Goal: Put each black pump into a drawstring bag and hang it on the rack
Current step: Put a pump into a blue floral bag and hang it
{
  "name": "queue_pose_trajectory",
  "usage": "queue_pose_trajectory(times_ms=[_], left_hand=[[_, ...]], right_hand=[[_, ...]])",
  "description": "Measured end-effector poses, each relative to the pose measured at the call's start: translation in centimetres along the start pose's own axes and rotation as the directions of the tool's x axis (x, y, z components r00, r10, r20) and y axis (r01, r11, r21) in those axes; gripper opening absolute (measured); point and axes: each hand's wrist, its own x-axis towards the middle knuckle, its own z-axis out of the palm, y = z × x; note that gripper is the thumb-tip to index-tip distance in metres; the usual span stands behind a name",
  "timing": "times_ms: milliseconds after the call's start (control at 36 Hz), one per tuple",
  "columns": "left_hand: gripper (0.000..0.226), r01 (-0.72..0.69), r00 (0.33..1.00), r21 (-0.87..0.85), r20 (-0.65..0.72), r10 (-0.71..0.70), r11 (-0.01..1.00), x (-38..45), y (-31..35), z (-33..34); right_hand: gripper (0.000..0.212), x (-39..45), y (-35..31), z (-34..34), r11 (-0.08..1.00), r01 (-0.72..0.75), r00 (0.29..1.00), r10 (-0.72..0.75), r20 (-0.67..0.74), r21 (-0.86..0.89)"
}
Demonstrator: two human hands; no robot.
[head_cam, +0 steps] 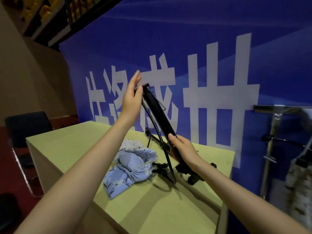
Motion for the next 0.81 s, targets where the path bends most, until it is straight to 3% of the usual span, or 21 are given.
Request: queue_pose_trajectory(times_ms=[83,167,250,361,444,500,556,611,667,750,806], left_hand=[[0.057,0.147,0.989,-0.168,0.021,-0.145,0.975,-1.9,-0.5,2.4],[0.050,0.316,0.948,-0.244,0.132,-0.291,0.917,-4.4,-1.7,4.9],[0.050,0.365,0.930,-0.312,0.161,-0.330,0.877,-5.6,-2.2,6.1],[0.043,0.363,0.925,-0.375,0.035,-0.378,0.853,-4.9,-3.0,7.1],[0.040,0.367,0.911,-0.413,-0.021,-0.412,0.833,-4.1,-3.4,7.7],[0.036,0.342,0.912,-0.418,-0.069,-0.405,0.842,-3.5,-3.5,7.4],[0.029,0.309,0.910,-0.437,-0.121,-0.395,0.845,-2.7,-3.5,6.9],[0.024,0.290,0.904,-0.444,-0.165,-0.395,0.848,-2.0,-3.7,6.4],[0.021,0.274,0.887,-0.470,-0.213,-0.409,0.839,-1.6,-4.0,5.9],[0.030,0.261,0.864,-0.479,-0.272,-0.424,0.838,-1.1,-4.8,5.3],[0.032,0.260,0.847,-0.492,-0.297,-0.441,0.831,-1.3,-5.3,5.1]], right_hand=[[0.043,0.4,-2.2,0.3,0.978,-0.081,0.996,0.070,0.063,0.192],[0.046,1.2,-4.2,0.2,0.942,-0.121,0.987,0.081,0.137,0.313],[0.046,1.9,-4.6,-0.3,0.951,-0.151,0.977,0.101,0.189,0.269],[0.046,1.9,-4.3,-2.1,0.972,-0.210,0.950,0.180,0.254,0.100],[0.033,2.1,-3.6,-4.3,0.955,-0.118,0.968,0.172,0.183,-0.272],[0.021,2.2,-2.4,-5.6,0.917,-0.107,0.987,0.146,0.072,-0.384],[0.017,1.7,-1.0,-6.3,0.916,-0.085,0.990,0.031,-0.140,-0.391],[0.015,0.5,-0.1,-6.0,0.948,-0.018,0.923,-0.107,-0.370,-0.318],[0.015,-0.6,0.6,-5.1,0.979,0.052,0.865,-0.142,-0.481,-0.195],[0.020,-1.9,2.1,-2.8,0.999,0.001,0.914,-0.020,-0.404,-0.047],[0.029,-2.1,3.4,-1.1,0.994,-0.094,0.951,0.073,-0.300,-0.058]])
